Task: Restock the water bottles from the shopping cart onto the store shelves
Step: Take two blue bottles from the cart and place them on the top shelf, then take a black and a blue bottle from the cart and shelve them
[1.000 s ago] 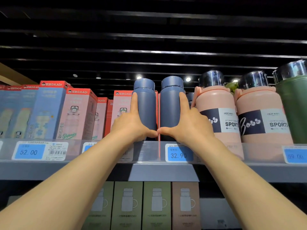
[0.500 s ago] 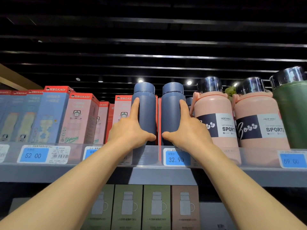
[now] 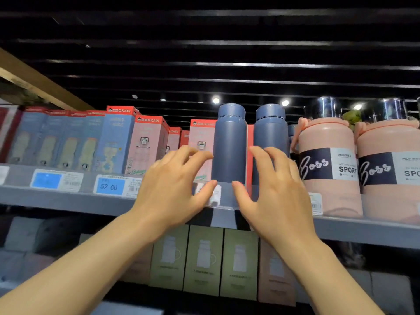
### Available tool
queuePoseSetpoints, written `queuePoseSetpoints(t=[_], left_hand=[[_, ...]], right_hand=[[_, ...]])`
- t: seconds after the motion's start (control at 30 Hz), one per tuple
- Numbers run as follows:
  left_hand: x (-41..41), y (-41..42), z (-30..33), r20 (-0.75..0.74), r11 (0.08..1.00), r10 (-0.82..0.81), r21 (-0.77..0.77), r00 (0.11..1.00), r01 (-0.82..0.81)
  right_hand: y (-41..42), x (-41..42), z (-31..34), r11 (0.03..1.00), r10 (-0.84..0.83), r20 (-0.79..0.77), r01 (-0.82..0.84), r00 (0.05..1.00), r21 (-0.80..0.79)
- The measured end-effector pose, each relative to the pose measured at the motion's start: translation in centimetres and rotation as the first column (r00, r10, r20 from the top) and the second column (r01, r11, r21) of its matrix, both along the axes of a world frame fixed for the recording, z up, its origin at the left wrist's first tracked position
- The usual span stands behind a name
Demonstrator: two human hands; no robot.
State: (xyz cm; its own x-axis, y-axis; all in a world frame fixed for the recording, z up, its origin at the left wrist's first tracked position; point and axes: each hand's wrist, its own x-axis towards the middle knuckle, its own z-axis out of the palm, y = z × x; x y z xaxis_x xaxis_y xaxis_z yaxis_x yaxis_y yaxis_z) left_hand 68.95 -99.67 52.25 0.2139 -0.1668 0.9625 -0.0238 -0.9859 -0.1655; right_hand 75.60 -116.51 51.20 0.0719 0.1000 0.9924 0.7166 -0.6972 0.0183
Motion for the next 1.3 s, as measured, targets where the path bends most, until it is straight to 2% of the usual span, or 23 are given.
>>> queuePoseSetpoints(t=[0.13,0.3,0.47,0.6,0.67,0.8,0.9,0.97,1.03,1.13,1.3], left_hand=[[-6.8,3.6,-2.6,-0.049,0.999,-0.036,-0.002,0.998,0.036],[-17.4,11.7,-7.8,-0.182,0.998,0.009,-0.066,0.983,-0.022],[-29.2,22.1,-16.0,-0.358,0.962,0.052,-0.234,0.932,-0.143],[-38.3,28.8,-24.0,-0.482,0.889,0.072,-0.366,0.873,-0.276],[-43.2,31.3,-28.1,-0.545,0.829,0.101,-0.417,0.832,-0.373],[-52.9,34.7,-34.9,-0.668,0.681,0.187,-0.440,0.720,-0.585],[-58.7,36.2,-38.2,-0.736,0.512,0.140,-0.520,0.663,-0.684],[-61.8,37.0,-39.6,-0.754,0.457,0.134,-0.529,0.643,-0.715],[-64.4,38.4,-40.7,-0.753,0.424,0.157,-0.533,0.639,-0.732],[-66.6,42.0,-42.0,-0.746,0.376,0.153,-0.562,0.648,-0.736],[-66.0,49.3,-43.9,-0.749,0.346,0.075,-0.599,0.658,-0.722]], right_hand=[[5.4,-5.7,-1.5,0.965,0.201,-0.061,-0.208,0.978,-0.157],[13.9,-14.4,-5.4,0.880,0.341,-0.282,-0.410,0.897,-0.241],[23.4,-23.0,-13.6,0.767,0.383,-0.561,-0.591,0.734,-0.249],[29.3,-28.8,-20.9,0.659,0.384,-0.763,-0.733,0.521,-0.169],[31.8,-31.7,-25.2,0.610,0.353,-0.840,-0.782,0.413,-0.128],[37.0,-37.2,-33.2,0.488,0.173,-0.962,-0.867,0.209,-0.101],[41.7,-41.2,-37.2,0.392,0.125,-0.990,-0.920,0.068,-0.013],[45.0,-43.9,-39.2,0.340,0.058,-0.998,-0.940,-0.002,0.022],[47.9,-46.0,-40.4,0.300,-0.003,-0.999,-0.953,-0.042,0.039],[51.9,-47.5,-41.1,0.274,-0.039,-0.998,-0.961,-0.049,0.037],[59.0,-47.6,-43.4,0.357,-0.035,-0.994,-0.930,-0.102,0.083]])
